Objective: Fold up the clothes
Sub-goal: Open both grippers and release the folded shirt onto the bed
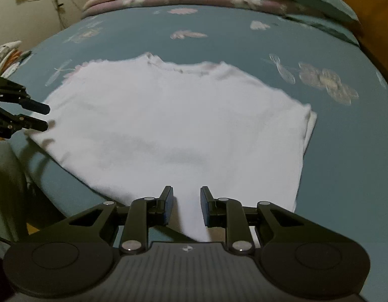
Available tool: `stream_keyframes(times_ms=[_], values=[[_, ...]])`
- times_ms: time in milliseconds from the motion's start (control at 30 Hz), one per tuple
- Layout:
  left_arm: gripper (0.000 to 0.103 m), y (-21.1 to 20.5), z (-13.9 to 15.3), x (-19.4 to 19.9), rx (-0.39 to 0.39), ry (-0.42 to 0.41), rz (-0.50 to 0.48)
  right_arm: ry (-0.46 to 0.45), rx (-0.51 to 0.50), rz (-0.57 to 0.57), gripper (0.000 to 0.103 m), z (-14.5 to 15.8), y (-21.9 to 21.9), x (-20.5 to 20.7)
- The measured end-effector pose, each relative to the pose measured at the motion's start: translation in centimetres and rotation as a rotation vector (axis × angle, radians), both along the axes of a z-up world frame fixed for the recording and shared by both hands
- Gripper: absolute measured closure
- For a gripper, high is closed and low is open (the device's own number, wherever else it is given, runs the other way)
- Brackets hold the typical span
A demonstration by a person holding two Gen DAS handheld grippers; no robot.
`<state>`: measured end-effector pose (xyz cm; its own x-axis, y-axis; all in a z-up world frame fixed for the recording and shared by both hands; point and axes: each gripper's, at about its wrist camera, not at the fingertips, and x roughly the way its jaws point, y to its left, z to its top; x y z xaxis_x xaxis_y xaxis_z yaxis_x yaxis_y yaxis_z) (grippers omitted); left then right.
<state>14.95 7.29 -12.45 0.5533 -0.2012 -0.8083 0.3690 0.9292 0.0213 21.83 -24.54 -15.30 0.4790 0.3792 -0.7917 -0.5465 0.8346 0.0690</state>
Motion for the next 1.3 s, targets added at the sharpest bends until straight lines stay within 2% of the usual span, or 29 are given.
stream_keyframes(times_ms=[167, 300, 400, 467, 600, 667, 700, 767, 867, 967, 1033, 1067, 1100, 1200, 1300], values=[[0.065, 1.9, -2.1, -1.5, 0.006, 0.057, 0.085, -0.021, -0.064, -0.046, 0.071, -0.9, -1.3, -2.4], [0.059, 2.2, -0.4, -1.9, 0.027, 0.029, 0.098, -0.066, -0.043, -0.074, 0.056, 0.7, -2.7, -3.3], [0.054, 2.2, 0.1, -1.6, -0.004, 0.015, 0.11, -0.099, 0.021, -0.131, 0.051, 1.5, -3.6, -2.6], [0.053, 2.2, -0.3, -1.2, -0.024, 0.027, 0.123, -0.078, 0.061, -0.177, 0.05, 1.0, -4.1, -1.7], [0.049, 2.3, -2.0, -1.4, -0.003, 0.067, 0.132, -0.002, 0.104, -0.27, 0.049, -0.8, -6.0, -0.9], [0.048, 2.3, -1.5, -1.2, 0.004, 0.092, 0.132, 0.002, 0.136, -0.292, 0.048, -0.4, -6.8, -1.1], [0.047, 2.3, -0.9, -0.9, 0.006, 0.082, 0.133, -0.016, 0.146, -0.3, 0.044, 0.2, -6.9, -1.1], [0.042, 2.3, 0.7, 0.1, -0.012, 0.041, 0.131, -0.067, 0.172, -0.307, 0.036, 1.3, -6.9, -0.8], [0.035, 2.5, 2.4, 2.2, -0.093, 0.001, 0.165, -0.1, 0.224, -0.319, 0.034, 1.7, -6.3, 0.6], [0.033, 2.7, 2.8, 4.3, -0.163, -0.028, 0.216, -0.086, 0.234, -0.355, 0.028, 0.5, -5.9, 2.3], [0.032, 3.1, 1.9, 5.5, -0.205, -0.017, 0.26, -0.054, 0.228, -0.385, 0.026, -0.8, -5.8, 3.0], [0.032, 3.4, 1.3, 6.0, -0.223, -0.009, 0.282, -0.046, 0.224, -0.398, 0.02, -1.1, -5.8, 3.0], [0.032, 3.7, 0.7, 6.4, -0.231, 0.001, 0.304, -0.037, 0.22, -0.41, 0.01, -1.5, -5.8, 3.1], [0.034, 4.6, -2.0, 7.3, -0.153, 0.056, 0.366, -0.039, 0.236, -0.421, 0.008, -2.0, -6.0, 2.5], [0.033, 5.0, -0.5, 6.3, -0.16, 0.059, 0.349, -0.059, 0.249, -0.425, 0.008, -1.2, -6.2, 1.7]])
